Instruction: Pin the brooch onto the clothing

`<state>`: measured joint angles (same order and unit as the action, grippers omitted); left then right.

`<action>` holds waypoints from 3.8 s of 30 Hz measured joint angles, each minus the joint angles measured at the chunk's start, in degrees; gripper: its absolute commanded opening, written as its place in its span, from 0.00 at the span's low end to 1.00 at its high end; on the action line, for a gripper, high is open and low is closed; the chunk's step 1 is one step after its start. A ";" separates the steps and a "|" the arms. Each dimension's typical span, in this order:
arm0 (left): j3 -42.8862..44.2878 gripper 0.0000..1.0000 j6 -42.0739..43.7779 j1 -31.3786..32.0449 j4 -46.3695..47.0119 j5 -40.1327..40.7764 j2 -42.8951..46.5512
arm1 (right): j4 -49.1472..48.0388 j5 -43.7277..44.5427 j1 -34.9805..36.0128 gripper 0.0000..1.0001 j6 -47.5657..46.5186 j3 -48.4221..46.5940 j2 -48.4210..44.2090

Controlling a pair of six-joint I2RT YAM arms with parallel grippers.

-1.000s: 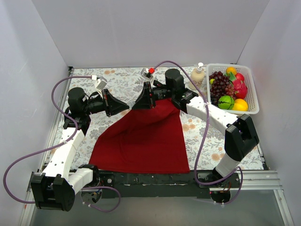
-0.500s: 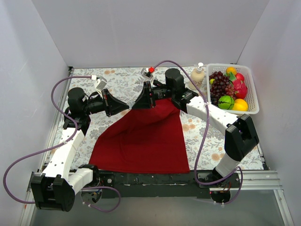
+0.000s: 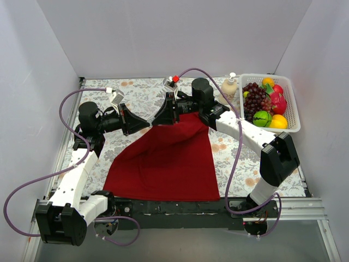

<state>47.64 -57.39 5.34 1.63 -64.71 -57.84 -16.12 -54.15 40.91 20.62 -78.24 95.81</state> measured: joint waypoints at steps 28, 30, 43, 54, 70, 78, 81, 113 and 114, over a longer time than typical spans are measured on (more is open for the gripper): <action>1.66 0.00 0.17 -0.02 -1.73 2.14 0.02 | 2.82 1.46 0.44 0.01 -1.11 -2.12 0.17; 1.66 0.00 0.20 -0.02 -1.79 2.47 0.02 | 2.97 1.97 0.48 0.01 -1.07 -2.12 0.17; 1.66 0.00 0.85 -0.15 -3.04 5.51 0.02 | 9.22 11.69 1.68 0.01 -0.28 -2.62 -1.33; 1.57 0.00 0.76 0.42 -2.49 7.02 0.81 | 8.55 18.51 3.04 0.01 1.92 0.85 -5.07; -0.72 0.00 -3.19 1.01 3.85 8.00 2.60 | -0.24 20.37 3.17 0.01 4.55 7.06 -8.48; -2.54 0.00 -5.60 1.53 7.30 7.98 3.69 | -6.16 20.17 3.17 0.01 4.81 11.61 -10.58; -3.15 0.00 -6.27 1.70 8.48 7.87 4.28 | -8.66 19.71 3.17 0.01 4.79 13.31 -11.41; -3.41 0.00 -7.61 0.79 10.91 8.31 6.03 | -15.32 22.36 0.24 0.95 1.46 18.86 -16.65; -3.41 0.00 -7.61 0.79 10.91 8.37 6.03 | -15.28 22.51 0.24 0.95 1.33 18.86 -16.68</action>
<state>44.23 -64.99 6.13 12.53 -56.34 -51.81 -31.40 -31.64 41.15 21.96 -59.37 79.13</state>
